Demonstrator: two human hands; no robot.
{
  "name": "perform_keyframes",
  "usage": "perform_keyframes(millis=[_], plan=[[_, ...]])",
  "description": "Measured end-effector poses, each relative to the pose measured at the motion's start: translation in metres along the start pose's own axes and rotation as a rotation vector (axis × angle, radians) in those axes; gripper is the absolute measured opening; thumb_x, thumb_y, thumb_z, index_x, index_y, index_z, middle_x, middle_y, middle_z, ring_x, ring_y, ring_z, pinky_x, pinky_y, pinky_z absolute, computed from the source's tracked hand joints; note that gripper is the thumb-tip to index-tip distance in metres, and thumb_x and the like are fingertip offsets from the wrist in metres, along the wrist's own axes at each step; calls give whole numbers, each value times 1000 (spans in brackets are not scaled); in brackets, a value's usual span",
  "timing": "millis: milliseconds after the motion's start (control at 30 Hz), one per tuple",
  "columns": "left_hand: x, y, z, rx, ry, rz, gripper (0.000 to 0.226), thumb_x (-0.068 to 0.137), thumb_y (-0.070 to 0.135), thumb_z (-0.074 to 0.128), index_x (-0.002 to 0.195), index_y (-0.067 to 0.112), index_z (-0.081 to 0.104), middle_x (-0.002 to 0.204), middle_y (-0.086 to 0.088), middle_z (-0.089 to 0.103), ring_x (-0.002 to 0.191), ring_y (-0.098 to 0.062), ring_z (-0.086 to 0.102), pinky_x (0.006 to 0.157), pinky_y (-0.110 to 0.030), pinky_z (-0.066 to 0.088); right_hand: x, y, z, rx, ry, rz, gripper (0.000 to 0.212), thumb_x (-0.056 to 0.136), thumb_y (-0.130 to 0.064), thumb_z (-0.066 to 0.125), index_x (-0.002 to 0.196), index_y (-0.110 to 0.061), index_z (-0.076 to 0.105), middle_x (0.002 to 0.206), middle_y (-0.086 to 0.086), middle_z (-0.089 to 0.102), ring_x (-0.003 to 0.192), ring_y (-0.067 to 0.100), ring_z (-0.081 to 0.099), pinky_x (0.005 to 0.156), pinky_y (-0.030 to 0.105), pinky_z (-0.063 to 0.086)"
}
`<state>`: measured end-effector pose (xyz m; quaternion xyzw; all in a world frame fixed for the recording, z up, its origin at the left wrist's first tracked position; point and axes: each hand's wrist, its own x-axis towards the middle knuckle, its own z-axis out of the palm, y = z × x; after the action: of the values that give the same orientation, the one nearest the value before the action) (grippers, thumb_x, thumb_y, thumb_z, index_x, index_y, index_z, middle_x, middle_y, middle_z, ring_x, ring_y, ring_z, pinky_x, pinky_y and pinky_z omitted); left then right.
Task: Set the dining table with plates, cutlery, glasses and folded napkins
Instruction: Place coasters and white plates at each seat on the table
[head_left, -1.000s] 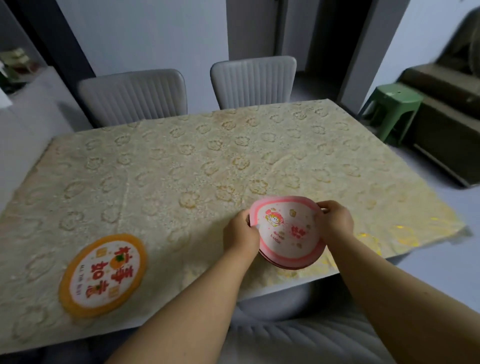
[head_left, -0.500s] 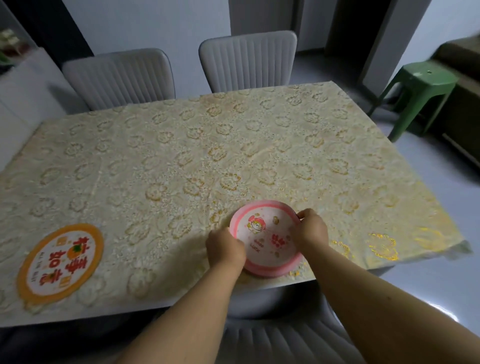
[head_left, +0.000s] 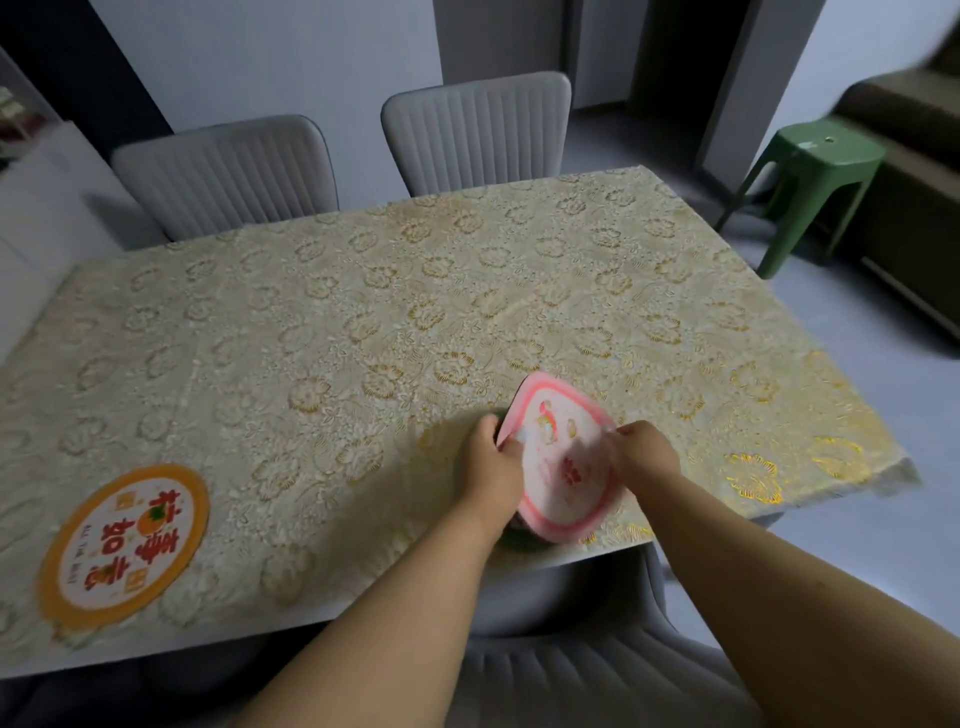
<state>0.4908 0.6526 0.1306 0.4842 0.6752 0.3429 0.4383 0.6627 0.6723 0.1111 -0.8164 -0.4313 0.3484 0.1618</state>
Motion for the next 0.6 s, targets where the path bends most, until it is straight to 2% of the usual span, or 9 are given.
perform_keyframes(millis=[67,133,200,233,300,400,500,600], plan=[[-4,9,8,-182,-33,-15,23,74,42,62,84,22,62,81,2,71,79,-21,66,75,-39,57,1,4,-8,181,6,113,38,97,-37,44,82,-3,54,77,12,57,70,25,53,65,29,42],[-7,20,15,-449,-60,-105,21,73,36,68,85,20,67,89,-6,74,87,-26,69,80,-47,57,-3,6,-15,551,-67,256,41,98,-44,41,97,-5,56,93,14,61,88,30,59,82,38,50],[-9,27,18,-650,-68,-206,8,84,21,69,89,14,67,91,-8,73,86,-23,68,71,-36,57,-12,7,-24,882,-211,338,39,98,-41,42,99,-6,59,92,12,66,87,31,63,76,39,54],[-10,29,19,-677,-68,-252,3,89,17,66,90,14,67,90,-7,73,84,-21,68,65,-30,55,-16,8,-28,957,-265,357,37,98,-39,44,98,-5,59,88,12,67,83,30,65,70,38,55],[-7,27,17,-672,-60,-299,8,93,21,62,89,17,67,90,-4,73,86,-21,68,66,-30,54,-19,11,-35,1001,-229,360,29,96,-30,54,97,-2,58,83,11,67,76,30,65,60,37,58],[-3,25,18,-659,-93,-352,27,97,37,52,87,20,72,96,-6,74,91,-25,69,82,-43,56,-16,16,-45,942,35,238,24,92,-16,60,110,-1,60,86,11,65,84,32,63,77,45,56],[-3,32,28,-788,-197,-452,33,102,31,41,102,13,69,104,-11,72,94,-25,67,77,-38,55,-20,21,-64,904,156,119,19,93,-16,57,108,-7,64,85,8,64,83,28,61,73,39,54],[-4,41,46,-737,-209,-408,34,103,29,39,120,12,63,110,-11,70,101,-24,66,86,-41,55,-20,30,-86,950,220,78,18,97,-22,51,98,-11,65,83,6,63,78,24,59,68,34,50]])
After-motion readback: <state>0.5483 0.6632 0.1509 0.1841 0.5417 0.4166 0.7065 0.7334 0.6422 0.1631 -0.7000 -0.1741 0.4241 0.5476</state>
